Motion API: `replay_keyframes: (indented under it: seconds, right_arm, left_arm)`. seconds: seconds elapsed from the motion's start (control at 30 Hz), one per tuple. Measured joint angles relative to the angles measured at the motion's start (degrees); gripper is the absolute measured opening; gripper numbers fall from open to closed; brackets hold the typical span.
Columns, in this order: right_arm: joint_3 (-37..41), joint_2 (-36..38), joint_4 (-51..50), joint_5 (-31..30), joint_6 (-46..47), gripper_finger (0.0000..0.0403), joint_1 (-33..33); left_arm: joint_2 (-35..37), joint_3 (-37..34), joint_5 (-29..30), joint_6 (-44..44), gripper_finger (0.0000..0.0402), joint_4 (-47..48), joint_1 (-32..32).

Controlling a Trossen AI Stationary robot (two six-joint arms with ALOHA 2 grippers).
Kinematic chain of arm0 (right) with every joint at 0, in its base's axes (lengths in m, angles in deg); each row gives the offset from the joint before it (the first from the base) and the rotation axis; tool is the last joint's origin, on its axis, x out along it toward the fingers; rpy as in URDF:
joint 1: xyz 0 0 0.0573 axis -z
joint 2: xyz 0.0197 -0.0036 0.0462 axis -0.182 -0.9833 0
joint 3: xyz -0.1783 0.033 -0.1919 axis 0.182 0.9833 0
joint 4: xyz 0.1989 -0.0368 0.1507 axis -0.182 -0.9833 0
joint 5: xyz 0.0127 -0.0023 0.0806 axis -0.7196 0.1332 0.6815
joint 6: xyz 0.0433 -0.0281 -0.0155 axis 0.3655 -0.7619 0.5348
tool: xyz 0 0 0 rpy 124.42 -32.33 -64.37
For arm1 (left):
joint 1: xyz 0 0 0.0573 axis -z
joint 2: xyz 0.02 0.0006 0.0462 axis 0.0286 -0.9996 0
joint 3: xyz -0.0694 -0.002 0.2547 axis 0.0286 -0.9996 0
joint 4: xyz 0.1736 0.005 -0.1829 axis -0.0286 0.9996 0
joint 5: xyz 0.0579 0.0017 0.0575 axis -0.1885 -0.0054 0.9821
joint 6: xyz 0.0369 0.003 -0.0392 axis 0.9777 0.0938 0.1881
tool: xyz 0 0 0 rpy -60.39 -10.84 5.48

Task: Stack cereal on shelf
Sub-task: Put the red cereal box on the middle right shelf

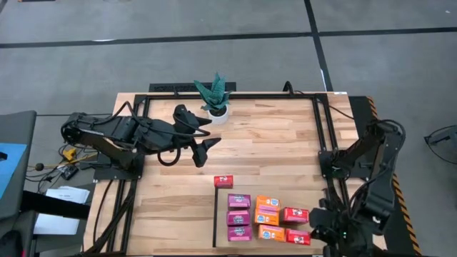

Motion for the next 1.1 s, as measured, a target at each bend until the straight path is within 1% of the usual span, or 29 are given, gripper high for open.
replay_keyframes:
  seconds: [0.1, 0.27, 0.37, 0.47, 0.57, 0.7, 0.77, 0.83, 0.93, 1.0, 1.1]
  right_arm:
    - [0.0, 0.2, 0.6, 0.0, -2.2, 0.0027, 2.0]
    - [0.0, 0.4, 0.8, 0.0, -5.7, 0.0013, 4.1]
    - [0.0, 0.3, 0.6, 0.0, -6.1, 0.0013, 4.4]
    - [0.0, 0.3, 0.5, 0.1, -4.7, 0.0025, 4.4]
    - [0.0, 0.3, 0.5, 0.2, -1.5, 0.0034, 3.2]
    - [-0.6, 0.3, 0.8, 0.3, 2.0, 0.0032, 0.5]
    - [-1.8, 0.3, -1.1, -0.2, 3.4, 0.0024, -0.8]
    - [-2.8, 0.4, -5.7, -2.4, 5.6, 0.0014, -1.8]
    - [-3.3, 0.4, -11.4, -4.3, 7.0, 0.0007, -1.5]
    - [-3.3, 0.4, -14.2, -4.3, 6.3, 0.001, -0.4]
    - [-3.3, 0.4, -15.9, -4.3, 2.8, 0.0029, 1.8]
  left_arm:
    - [0.0, 0.0, -0.3, 0.0, 0.0313, 0.2, 0.0]
    - [0.0, 0.0, -0.3, -0.1, 0.0313, 1.1, 0.0]
    - [0.0, 0.0, -0.3, -0.2, 0.0313, 1.9, 0.0]
    - [0.0, 0.0, -0.3, -0.2, 0.0313, 2.3, 0.0]
    - [0.0, 0.0, -0.3, -0.2, 0.0313, 2.5, 0.0]
    - [0.0, 0.0, -0.3, -0.2, 0.0313, 2.8, 0.0]
    - [0.0, 0.0, -0.3, -0.1, 0.0313, 2.9, 0.0]
    - [0.0, 0.0, -0.2, 0.0, 0.0313, 2.9, 0.0]
    - [0.0, 0.0, -0.2, 0.0, 0.0313, 2.9, 0.0]
    - [0.0, 0.0, -0.2, -0.2, 0.0313, 3.0, 0.0]
    - [0.0, 0.0, -0.2, -0.7, 0.0313, 2.9, 0.0]
